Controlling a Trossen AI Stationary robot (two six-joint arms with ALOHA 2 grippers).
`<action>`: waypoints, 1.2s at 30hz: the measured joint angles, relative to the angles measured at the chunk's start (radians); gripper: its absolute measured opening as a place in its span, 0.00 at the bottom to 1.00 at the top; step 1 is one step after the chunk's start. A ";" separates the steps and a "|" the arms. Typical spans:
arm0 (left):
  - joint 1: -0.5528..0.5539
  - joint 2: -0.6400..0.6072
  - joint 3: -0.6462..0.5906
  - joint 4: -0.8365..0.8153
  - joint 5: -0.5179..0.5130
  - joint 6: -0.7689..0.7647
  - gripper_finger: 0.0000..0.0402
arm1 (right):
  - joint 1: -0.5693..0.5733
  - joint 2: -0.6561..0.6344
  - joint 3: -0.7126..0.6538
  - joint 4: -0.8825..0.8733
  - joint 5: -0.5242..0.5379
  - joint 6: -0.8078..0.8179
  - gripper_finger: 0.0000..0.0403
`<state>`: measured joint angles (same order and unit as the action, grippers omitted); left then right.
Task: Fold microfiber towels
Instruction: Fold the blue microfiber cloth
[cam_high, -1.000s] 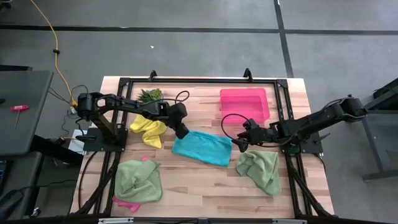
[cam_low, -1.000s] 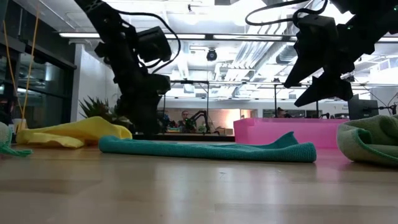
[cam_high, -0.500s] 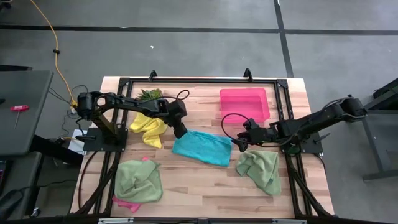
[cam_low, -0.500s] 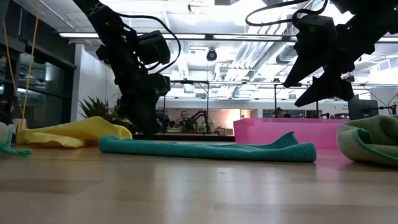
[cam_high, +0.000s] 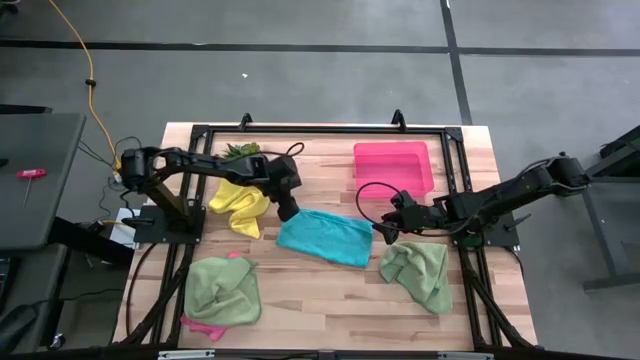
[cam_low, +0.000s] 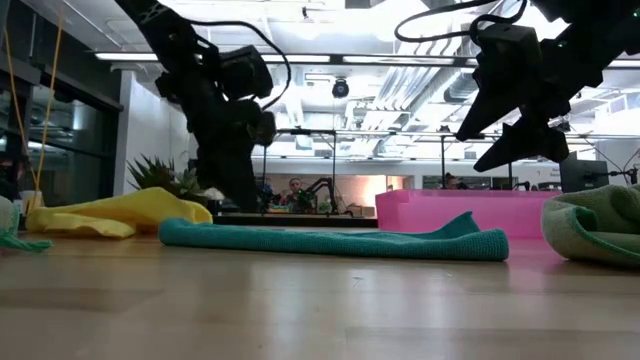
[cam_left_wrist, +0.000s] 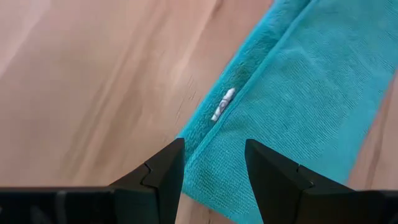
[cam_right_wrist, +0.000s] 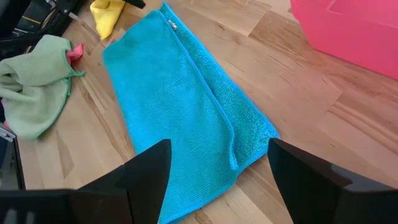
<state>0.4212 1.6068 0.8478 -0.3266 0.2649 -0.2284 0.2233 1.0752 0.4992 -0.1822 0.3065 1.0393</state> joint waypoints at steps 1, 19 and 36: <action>-0.005 -0.011 0.000 -0.001 -0.001 0.016 0.40 | 0.000 0.000 0.000 0.000 -0.001 0.000 0.64; -0.315 -0.195 0.000 -0.072 -0.197 0.297 0.40 | 0.000 0.020 0.141 -0.052 -0.029 -0.386 0.64; -0.092 -0.041 0.021 -0.013 -0.117 0.322 0.40 | -0.003 0.117 0.141 -0.032 -0.026 -0.386 0.64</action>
<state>0.3287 1.5658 0.8684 -0.3393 0.1483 0.0932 0.2207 1.1920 0.6403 -0.2145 0.2803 0.6537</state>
